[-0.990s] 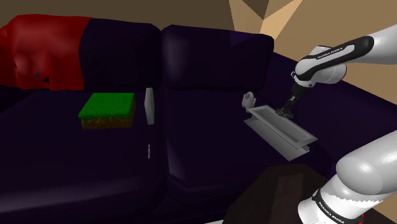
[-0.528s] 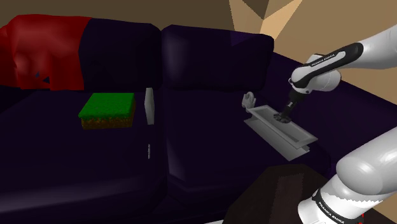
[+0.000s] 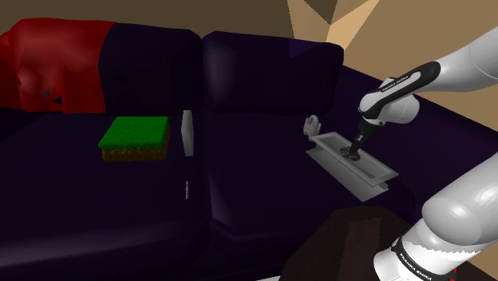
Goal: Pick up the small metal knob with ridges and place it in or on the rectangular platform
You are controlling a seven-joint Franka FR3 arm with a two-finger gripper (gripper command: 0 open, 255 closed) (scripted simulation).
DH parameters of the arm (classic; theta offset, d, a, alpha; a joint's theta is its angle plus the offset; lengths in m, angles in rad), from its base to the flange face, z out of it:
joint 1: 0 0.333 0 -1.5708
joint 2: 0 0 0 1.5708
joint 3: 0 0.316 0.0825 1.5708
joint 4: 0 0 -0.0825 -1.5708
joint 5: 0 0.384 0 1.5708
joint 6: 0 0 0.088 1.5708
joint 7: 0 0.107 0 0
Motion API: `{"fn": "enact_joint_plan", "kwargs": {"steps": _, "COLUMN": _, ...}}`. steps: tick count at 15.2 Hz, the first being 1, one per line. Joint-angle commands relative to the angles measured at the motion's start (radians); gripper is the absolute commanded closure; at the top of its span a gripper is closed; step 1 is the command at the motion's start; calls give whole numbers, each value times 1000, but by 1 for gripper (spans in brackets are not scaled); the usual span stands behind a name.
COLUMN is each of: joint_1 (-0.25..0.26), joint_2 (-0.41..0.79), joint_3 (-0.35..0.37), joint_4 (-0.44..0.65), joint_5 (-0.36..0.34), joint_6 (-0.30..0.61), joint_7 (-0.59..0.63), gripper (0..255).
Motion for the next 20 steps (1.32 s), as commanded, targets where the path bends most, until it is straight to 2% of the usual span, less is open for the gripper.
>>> {"fn": "enact_joint_plan", "kwargs": {"steps": 1, "joint_1": 0, "joint_2": 2, "joint_3": -1, "joint_4": -1, "joint_5": 2, "joint_6": 3, "joint_7": -2, "gripper": 255}}
{"fn": "enact_joint_plan", "kwargs": {"steps": 6, "joint_1": 0, "joint_2": 2, "joint_3": -1, "joint_4": -1, "joint_5": 2, "joint_6": 3, "joint_7": -2, "gripper": 255}}
{"fn": "enact_joint_plan", "kwargs": {"steps": 7, "joint_1": 0, "joint_2": 2, "joint_3": -1, "joint_4": -1, "joint_5": 2, "joint_6": 3, "joint_7": -2, "gripper": 0}}
{"fn": "enact_joint_plan", "kwargs": {"steps": 12, "joint_1": 0, "joint_2": 2, "joint_3": -1, "joint_4": -1, "joint_5": 2, "joint_6": 3, "joint_7": -2, "gripper": 0}}
{"fn": "enact_joint_plan", "kwargs": {"steps": 16, "joint_1": -17, "joint_2": -114, "joint_3": 9, "joint_4": 33, "joint_5": -63, "joint_6": -140, "joint_7": 45, "gripper": 0}}
{"fn": "enact_joint_plan", "kwargs": {"steps": 20, "joint_1": -18, "joint_2": -114, "joint_3": 10, "joint_4": 33, "joint_5": -63, "joint_6": -140, "joint_7": 45, "gripper": 0}}
